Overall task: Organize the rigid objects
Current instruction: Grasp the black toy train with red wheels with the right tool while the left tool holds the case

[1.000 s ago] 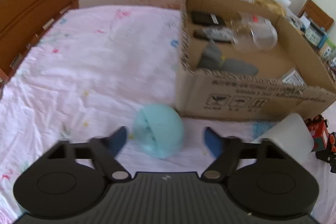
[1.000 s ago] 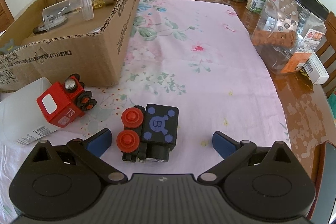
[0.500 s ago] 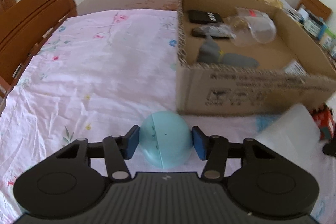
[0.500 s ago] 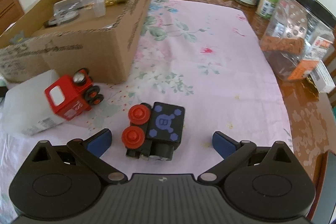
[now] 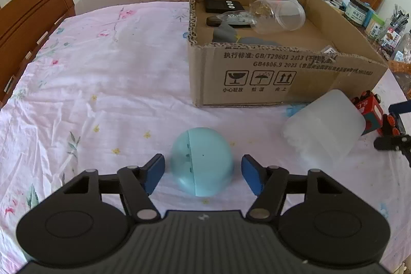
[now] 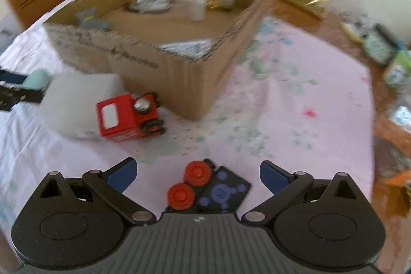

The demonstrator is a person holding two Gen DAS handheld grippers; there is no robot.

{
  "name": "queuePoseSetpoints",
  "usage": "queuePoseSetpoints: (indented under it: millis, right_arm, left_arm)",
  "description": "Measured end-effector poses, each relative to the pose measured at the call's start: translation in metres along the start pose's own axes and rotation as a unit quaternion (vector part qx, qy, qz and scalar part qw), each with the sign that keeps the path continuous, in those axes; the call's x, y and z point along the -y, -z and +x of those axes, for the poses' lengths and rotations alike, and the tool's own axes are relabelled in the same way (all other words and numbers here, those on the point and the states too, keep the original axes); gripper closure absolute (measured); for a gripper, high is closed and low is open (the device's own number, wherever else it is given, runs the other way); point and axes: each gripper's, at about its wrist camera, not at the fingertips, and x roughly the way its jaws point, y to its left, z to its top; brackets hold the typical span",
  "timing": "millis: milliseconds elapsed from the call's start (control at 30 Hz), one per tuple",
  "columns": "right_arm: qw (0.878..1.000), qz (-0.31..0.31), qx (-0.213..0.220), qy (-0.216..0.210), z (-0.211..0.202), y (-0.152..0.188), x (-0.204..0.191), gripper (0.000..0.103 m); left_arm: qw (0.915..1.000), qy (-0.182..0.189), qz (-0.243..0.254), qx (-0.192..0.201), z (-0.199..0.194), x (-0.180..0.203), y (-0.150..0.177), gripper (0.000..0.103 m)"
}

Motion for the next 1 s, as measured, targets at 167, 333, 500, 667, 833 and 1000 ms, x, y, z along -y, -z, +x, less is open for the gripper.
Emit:
queuePoseSetpoints:
  millis: [167,333,500,667,833,1000]
  right_arm:
    - [0.998,-0.013,-0.03,-0.047,-0.007,0.008,-0.007,0.0]
    - [0.998,-0.014,-0.031,-0.054,-0.016,0.023,-0.022,0.0]
    - [0.999,-0.044,-0.013,0.005,-0.014,0.032,-0.034,0.013]
    - [0.999,-0.051,-0.002,0.006,-0.018,0.033,-0.027,0.022]
    - [0.999,-0.049,0.002,0.005,-0.018,0.031,-0.021,0.034]
    - [0.999,-0.051,0.005,0.006,-0.015,0.028,-0.021,0.038]
  left_arm:
    - [1.0,-0.001,-0.005,0.002,0.0,0.0,0.001,0.033]
    - [1.0,-0.003,-0.003,0.003,0.0,0.001,0.001,0.033]
    - [1.0,-0.006,0.003,0.003,0.001,0.003,0.001,0.033]
    - [0.9999,-0.011,0.006,0.003,0.002,0.002,0.001,0.033]
    - [0.9998,-0.016,0.006,0.007,0.003,0.002,0.002,0.034]
    - [0.9997,-0.017,0.01,0.014,0.003,0.005,0.002,0.038]
